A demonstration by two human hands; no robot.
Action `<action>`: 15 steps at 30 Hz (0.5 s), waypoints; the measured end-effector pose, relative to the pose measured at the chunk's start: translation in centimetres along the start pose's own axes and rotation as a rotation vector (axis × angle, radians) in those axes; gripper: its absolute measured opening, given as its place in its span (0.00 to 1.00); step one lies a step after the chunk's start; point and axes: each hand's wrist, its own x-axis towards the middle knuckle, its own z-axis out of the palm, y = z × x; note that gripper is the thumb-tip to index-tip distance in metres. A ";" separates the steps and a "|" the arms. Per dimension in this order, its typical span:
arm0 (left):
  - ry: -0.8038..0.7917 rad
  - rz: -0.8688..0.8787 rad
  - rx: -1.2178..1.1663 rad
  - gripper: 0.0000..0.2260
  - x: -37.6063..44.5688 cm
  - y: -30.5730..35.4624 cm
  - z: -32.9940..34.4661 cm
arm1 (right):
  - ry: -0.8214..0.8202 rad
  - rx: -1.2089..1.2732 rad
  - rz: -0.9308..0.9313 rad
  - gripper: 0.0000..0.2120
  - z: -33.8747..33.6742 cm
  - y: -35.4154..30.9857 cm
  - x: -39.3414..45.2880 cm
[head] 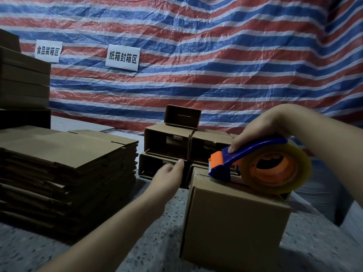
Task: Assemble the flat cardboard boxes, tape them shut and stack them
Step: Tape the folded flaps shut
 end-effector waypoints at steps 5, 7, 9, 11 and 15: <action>-0.149 0.092 -0.016 0.20 -0.4 3.4 2.3 | 0.019 0.000 -0.010 0.33 0.1 -0.2 0.0; -0.207 0.046 -0.007 0.22 -0.5 3.4 3.2 | 0.026 -0.011 -0.007 0.34 0.1 -0.3 -0.1; -0.226 -0.001 -0.013 0.22 -0.5 3.0 3.5 | 0.025 -0.022 -0.006 0.36 0.1 -0.3 -0.1; -0.236 -0.036 -0.019 0.21 -0.5 2.8 3.5 | 0.022 -0.026 -0.009 0.37 0.2 -0.4 -0.1; -0.235 -0.044 0.032 0.23 -0.8 3.2 3.5 | 0.056 -0.049 0.025 0.40 -0.1 -0.3 -0.5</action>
